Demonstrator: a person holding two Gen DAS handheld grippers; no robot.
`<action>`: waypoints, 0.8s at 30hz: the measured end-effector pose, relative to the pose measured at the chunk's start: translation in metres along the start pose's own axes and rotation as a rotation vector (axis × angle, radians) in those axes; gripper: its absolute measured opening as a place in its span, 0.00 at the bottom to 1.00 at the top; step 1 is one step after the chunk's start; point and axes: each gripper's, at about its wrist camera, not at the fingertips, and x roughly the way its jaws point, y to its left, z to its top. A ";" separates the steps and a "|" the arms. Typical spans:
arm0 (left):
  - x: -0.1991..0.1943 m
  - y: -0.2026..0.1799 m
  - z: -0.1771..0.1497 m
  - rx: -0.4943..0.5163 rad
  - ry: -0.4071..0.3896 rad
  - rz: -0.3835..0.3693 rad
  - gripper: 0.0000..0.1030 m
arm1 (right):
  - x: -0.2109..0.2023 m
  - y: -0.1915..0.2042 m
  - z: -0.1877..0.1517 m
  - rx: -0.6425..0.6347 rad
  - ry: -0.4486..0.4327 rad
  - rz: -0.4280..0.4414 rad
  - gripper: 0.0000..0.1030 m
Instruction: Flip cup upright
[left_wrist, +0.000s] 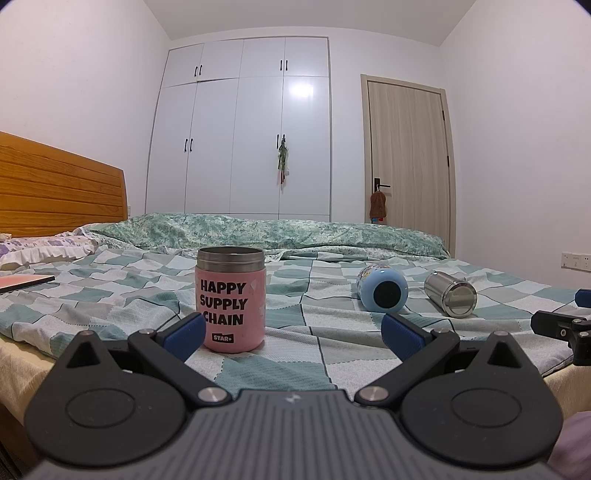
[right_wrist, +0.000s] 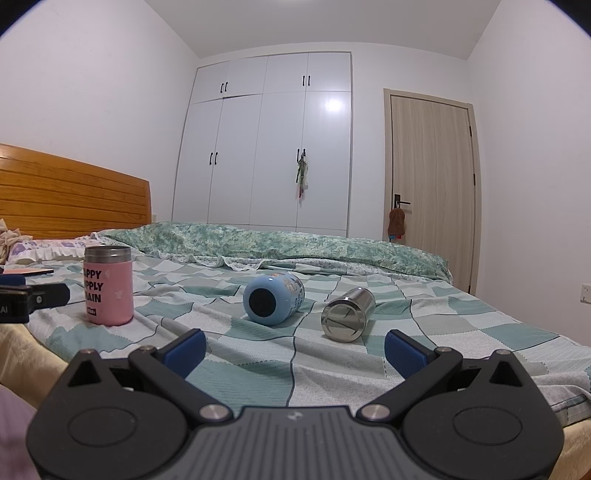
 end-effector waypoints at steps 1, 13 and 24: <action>0.000 0.000 0.000 0.000 0.000 0.000 1.00 | 0.000 0.000 0.000 0.000 0.000 0.000 1.00; 0.000 0.000 0.000 0.000 0.000 0.000 1.00 | 0.000 0.000 0.000 -0.001 0.001 0.000 1.00; 0.001 0.000 0.000 0.002 0.006 0.007 1.00 | 0.001 0.001 0.001 0.000 0.002 0.001 1.00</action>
